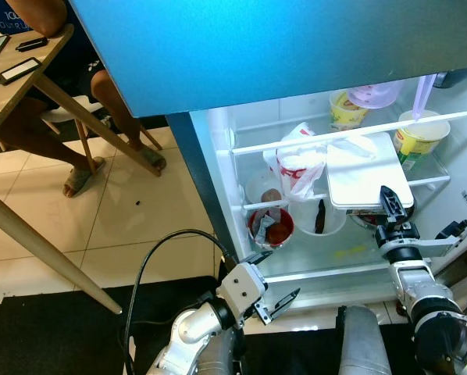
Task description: Restocking fridge
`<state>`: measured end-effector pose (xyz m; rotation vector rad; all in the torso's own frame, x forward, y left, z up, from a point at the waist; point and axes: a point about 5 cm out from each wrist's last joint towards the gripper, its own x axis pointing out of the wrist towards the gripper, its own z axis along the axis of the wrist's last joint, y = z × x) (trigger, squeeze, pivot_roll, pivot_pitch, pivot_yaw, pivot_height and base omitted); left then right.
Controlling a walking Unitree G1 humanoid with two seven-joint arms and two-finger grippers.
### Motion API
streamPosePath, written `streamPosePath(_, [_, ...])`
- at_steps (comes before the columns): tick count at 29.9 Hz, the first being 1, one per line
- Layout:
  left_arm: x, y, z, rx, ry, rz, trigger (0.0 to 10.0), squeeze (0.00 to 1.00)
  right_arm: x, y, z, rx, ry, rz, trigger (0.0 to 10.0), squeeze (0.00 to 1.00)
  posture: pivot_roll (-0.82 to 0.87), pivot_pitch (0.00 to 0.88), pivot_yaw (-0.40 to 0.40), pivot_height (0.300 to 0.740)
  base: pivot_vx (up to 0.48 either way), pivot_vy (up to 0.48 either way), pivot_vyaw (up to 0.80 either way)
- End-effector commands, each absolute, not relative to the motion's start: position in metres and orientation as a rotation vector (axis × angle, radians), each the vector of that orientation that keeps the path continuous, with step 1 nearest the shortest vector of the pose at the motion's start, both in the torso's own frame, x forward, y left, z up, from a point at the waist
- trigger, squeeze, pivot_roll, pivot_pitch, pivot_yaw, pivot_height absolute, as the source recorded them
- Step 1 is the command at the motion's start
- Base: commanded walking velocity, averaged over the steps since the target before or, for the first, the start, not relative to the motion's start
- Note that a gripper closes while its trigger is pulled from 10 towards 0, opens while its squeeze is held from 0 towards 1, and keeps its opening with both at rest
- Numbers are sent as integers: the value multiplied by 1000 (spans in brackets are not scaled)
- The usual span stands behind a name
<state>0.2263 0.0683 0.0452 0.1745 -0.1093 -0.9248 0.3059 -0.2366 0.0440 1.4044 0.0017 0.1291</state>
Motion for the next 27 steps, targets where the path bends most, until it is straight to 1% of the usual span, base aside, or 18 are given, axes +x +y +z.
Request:
streamPosePath(1, [226,69,43,163,-98,-924,10000,0,297,-241,40,1390,16,172,10000,0,-33,117,113,585,0,0,0])
streamPosePath(4, [226,68,43,163,-99,-926,10000,0,295,-241,39,1384,24,192,10000,0,-33,117,113,585,0,0,0])
streamPosePath(8, [228,67,43,163,-100,-930,10000,0,286,-238,34,1358,64,287,10000,0,-45,113,112,585,0,0,0])
streamPosePath(13, [230,65,43,161,-102,-931,10000,0,279,-232,26,1276,148,328,10000,0,-49,109,112,585,0,0,0])
streamPosePath(14, [230,65,43,161,-103,-932,10000,0,278,-230,24,1257,172,333,9725,0,-49,108,112,585,0,0,0])
streamPosePath(15, [230,65,43,161,-103,-932,10000,0,278,-230,23,1243,186,330,1098,0,-51,107,111,585,0,0,0])
streamPosePath(17, [230,65,43,161,-103,-932,10000,0,278,-229,23,1234,194,327,1098,0,-52,105,112,585,0,0,0])
streamPosePath(18, [230,65,43,161,-103,-932,10000,0,278,-229,22,1231,197,326,0,0,-52,105,112,585,0,0,0])
streamPosePath(20, [230,65,43,161,-103,-932,10000,0,278,-229,22,1231,197,326,0,0,-52,105,112,585,0,0,0])
streamPosePath(21, [231,65,43,162,-103,-932,10000,0,279,-230,24,1185,196,341,0,0,-50,101,112,585,0,0,0])
streamPosePath(23, [231,65,43,162,-103,-932,10000,0,279,-230,24,1185,196,341,0,0,-50,101,112,585,0,0,0])
streamPosePath(24, [232,65,43,163,-104,-931,10000,0,283,-229,30,1126,190,390,0,0,-50,99,112,585,0,0,0])
streamPosePath(25, [233,66,43,165,-102,-926,10000,0,294,-226,43,945,181,464,0,0,-50,97,110,585,0,0,0])
streamPosePath(27, [233,66,43,165,-102,-926,10000,0,294,-226,43,945,181,464,0,0,-50,97,110,585,0,0,0])
